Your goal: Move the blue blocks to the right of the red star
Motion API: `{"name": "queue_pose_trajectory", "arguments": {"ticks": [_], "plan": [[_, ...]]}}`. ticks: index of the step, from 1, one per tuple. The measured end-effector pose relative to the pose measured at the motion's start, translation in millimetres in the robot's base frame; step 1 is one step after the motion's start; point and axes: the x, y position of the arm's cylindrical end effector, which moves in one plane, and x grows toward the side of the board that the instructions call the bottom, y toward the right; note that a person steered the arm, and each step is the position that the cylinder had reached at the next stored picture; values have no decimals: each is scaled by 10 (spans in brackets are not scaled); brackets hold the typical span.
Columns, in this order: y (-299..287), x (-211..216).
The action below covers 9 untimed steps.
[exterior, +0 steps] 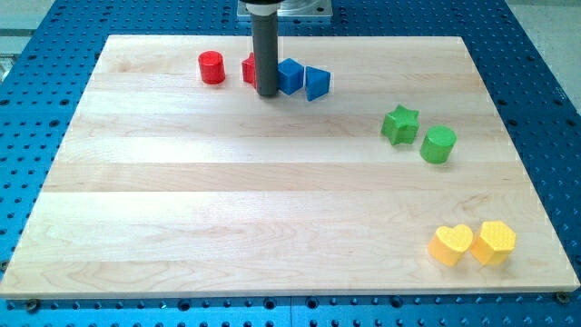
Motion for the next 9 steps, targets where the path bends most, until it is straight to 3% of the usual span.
{"name": "queue_pose_trajectory", "arguments": {"ticks": [2,4,5,7,9], "plan": [[405,496],[800,11],[754,-107],[622,410],[-48,199]]}}
